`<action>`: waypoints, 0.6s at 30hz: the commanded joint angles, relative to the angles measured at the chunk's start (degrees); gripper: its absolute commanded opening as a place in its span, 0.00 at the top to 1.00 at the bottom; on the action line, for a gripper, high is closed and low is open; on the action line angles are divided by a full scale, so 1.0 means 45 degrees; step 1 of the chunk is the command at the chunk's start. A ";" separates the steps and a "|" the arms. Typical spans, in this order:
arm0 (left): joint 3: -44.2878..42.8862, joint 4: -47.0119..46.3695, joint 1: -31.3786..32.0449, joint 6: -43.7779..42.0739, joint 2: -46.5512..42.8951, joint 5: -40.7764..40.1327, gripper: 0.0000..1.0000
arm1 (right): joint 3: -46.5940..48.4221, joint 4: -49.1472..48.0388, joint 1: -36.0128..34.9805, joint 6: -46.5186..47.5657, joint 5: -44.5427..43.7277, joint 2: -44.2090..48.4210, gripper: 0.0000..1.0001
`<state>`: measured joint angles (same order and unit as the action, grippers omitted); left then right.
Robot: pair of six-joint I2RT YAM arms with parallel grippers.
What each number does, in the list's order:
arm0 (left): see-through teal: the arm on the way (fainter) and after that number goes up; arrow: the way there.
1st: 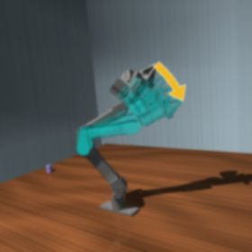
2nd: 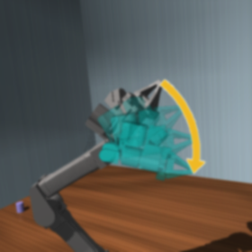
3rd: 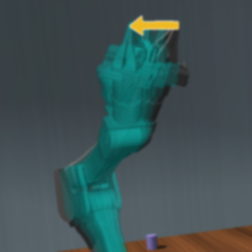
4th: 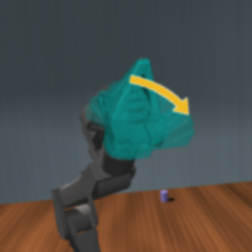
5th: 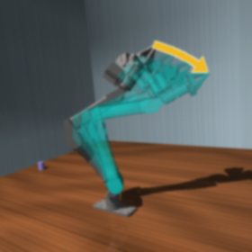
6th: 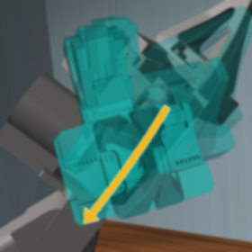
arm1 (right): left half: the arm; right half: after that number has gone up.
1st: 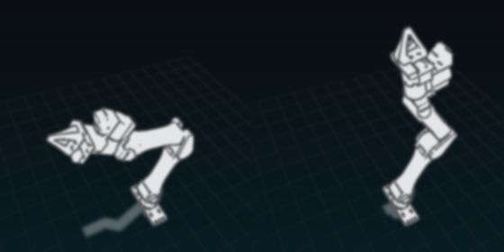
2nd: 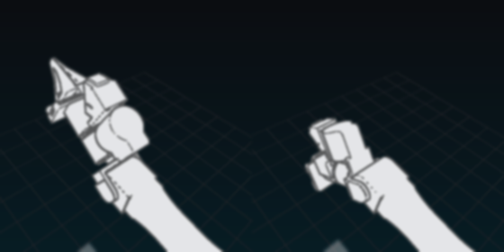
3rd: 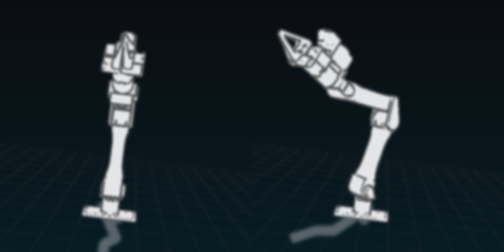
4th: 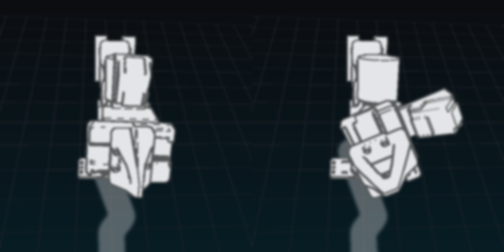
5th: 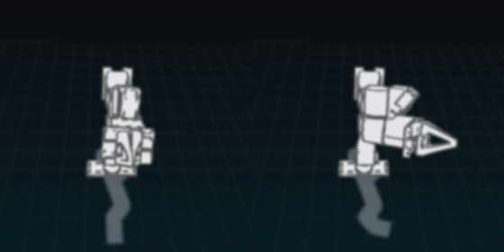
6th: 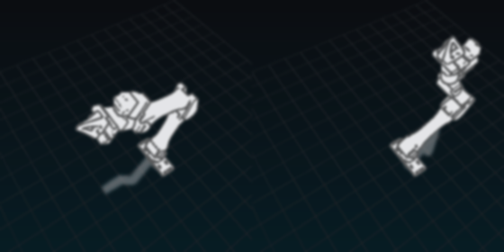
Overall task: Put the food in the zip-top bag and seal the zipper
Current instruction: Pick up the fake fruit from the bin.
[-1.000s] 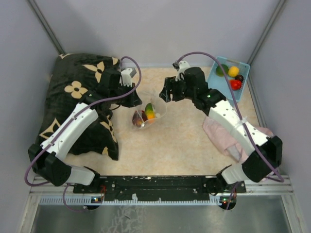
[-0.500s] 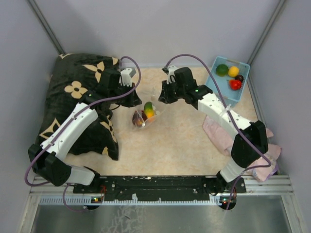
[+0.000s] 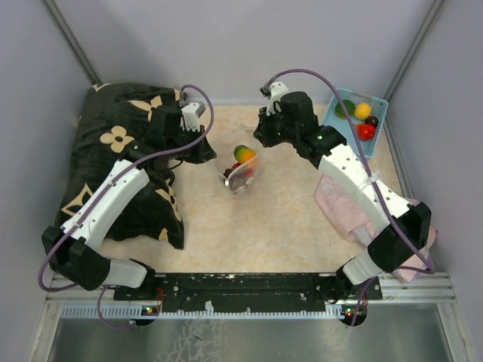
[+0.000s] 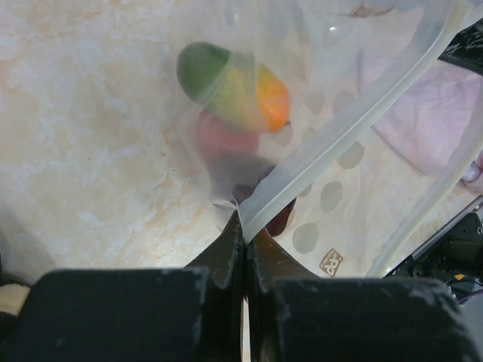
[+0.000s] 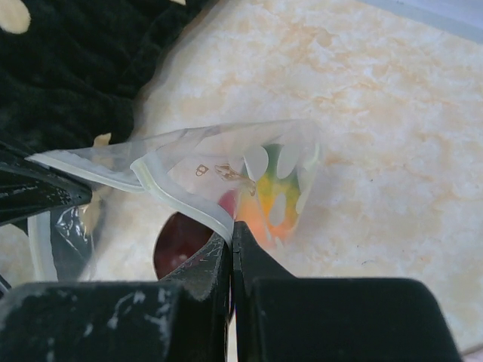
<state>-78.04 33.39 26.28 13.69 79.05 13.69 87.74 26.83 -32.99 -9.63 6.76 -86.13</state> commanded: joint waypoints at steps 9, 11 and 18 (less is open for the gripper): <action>0.0049 -0.0253 -0.0421 0.0006 -0.0709 0.0344 1.00 | -0.0114 -0.1045 0.0085 -0.0322 0.1016 -0.0738 0.87; 0.0064 -0.0252 -0.0445 0.0014 -0.0676 0.0422 1.00 | -0.0157 -0.1138 0.0086 -0.0308 0.1140 -0.0688 0.79; 0.0077 -0.0252 -0.0459 0.0028 -0.0615 0.0471 1.00 | -0.0234 -0.0852 0.0104 0.0275 0.1342 -0.0176 0.61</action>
<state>-78.04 33.43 24.60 13.69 77.52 14.90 85.84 24.88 -32.84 -10.63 11.73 -89.65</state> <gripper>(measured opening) 0.008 0.354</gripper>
